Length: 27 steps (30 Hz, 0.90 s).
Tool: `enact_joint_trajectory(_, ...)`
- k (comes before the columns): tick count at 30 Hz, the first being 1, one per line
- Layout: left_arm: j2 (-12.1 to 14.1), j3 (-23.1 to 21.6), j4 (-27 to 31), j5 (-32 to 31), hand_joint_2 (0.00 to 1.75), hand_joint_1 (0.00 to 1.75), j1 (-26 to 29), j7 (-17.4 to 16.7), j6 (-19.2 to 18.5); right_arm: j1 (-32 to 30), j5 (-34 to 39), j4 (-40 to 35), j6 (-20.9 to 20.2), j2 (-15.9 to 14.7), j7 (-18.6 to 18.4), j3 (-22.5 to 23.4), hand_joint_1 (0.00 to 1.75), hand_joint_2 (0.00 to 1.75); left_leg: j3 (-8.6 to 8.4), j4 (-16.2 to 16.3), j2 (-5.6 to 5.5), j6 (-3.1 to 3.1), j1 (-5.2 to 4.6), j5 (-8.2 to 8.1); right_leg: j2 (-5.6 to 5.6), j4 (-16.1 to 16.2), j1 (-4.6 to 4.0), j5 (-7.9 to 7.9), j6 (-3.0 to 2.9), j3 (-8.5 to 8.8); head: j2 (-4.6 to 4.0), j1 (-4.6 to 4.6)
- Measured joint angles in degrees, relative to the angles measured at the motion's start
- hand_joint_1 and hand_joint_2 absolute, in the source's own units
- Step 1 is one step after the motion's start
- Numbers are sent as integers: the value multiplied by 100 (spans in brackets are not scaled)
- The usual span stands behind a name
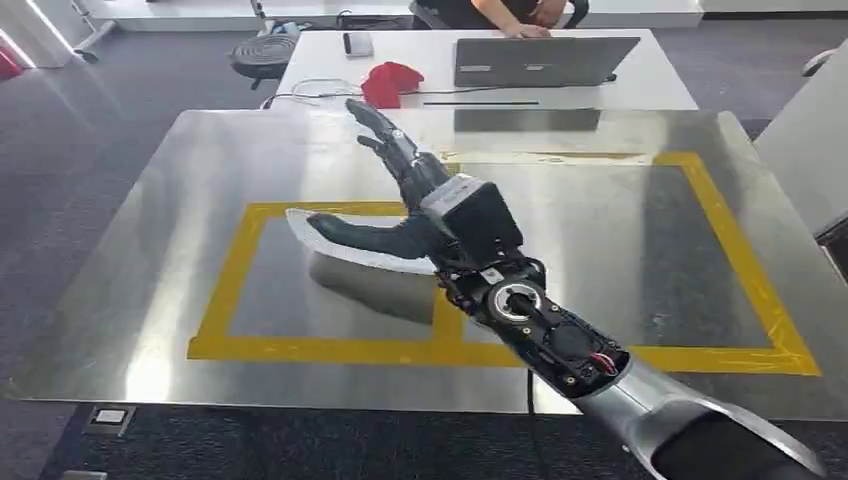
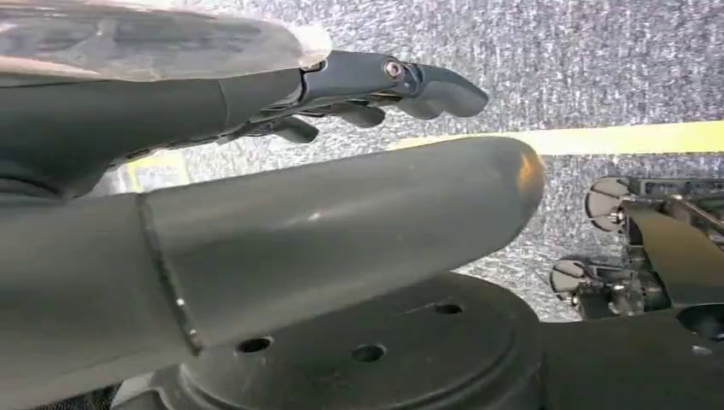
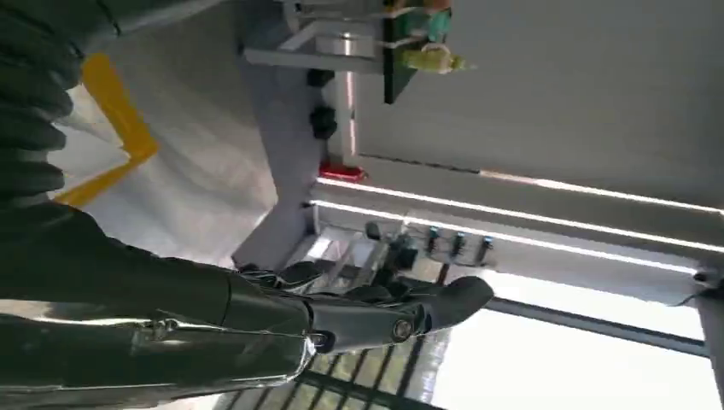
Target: Take the parts from the cabinet and place them on the table.
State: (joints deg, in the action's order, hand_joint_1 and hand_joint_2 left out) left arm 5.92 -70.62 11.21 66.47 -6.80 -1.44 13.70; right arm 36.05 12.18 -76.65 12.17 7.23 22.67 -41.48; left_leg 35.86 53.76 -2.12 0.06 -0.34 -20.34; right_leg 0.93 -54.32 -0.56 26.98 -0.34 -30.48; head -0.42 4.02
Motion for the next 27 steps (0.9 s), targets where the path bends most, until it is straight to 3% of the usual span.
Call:
enact_joint_trajectory(6, 2, 79, 0, 50, 0, 0, 8, -15, 11, -656, 152, -274, -243, -365, 227, 262, 0, 0, -17, 2, 5, 14, -1, -14, 9, 16, 3, 1, 3, 17, 0, 0)
enact_joint_trajectory(10, 0, 94, 0, -7, 0, 0, 36, 135, 11, -1161, 109, -618, -539, -587, 151, 422, 0, 0, -38, 2, 1, 18, -3, -33, 8, 18, 2, 17, 17, 57, 0, 0)
enact_joint_trajectory(15, -2, 127, 0, -24, 0, 0, 13, 181, 11, -1287, 133, -712, -741, -671, 102, 503, 0, 0, -57, 36, 6, 59, -32, -80, 17, 25, 12, 43, 56, 93, 0, 0)
enact_joint_trajectory(22, -7, 157, 0, -2, 0, 0, 5, 0, 15, -1489, 181, -828, -865, -732, 135, 664, 0, 0, -110, 12, 17, 133, -27, -131, 33, 76, 35, 85, 127, 148, 0, 0)
enact_joint_trajectory(23, -26, 170, 2, -2, 0, 0, 9, 0, 15, -1521, 181, -865, -865, -758, 139, 703, 0, 0, -184, -89, 56, 147, 21, -108, 10, 7, 33, 132, 162, 173, 0, -2)
enact_joint_trajectory(24, -26, 175, 2, -2, 0, 0, 12, -2, 15, -1528, 185, -890, -865, -774, 148, 734, 0, 0, -226, -124, 69, 164, 21, -109, -12, -245, 23, 296, 197, 67, 0, -2)
enact_joint_trajectory(26, -26, 181, 2, 17, 0, 0, 5, -15, 15, -1585, 200, -913, -865, -813, 150, 795, 0, 0, -245, -125, 111, 182, 29, -123, -18, -1195, 63, 768, 245, -429, 0, -2)
enact_joint_trajectory(27, -26, 186, 2, 20, 0, 0, 3, -15, 15, -1644, 216, -924, -865, -837, 150, 830, 0, 0, -250, -124, 133, 184, 32, -136, -20, -1610, 83, 913, 270, -660, 0, -2)
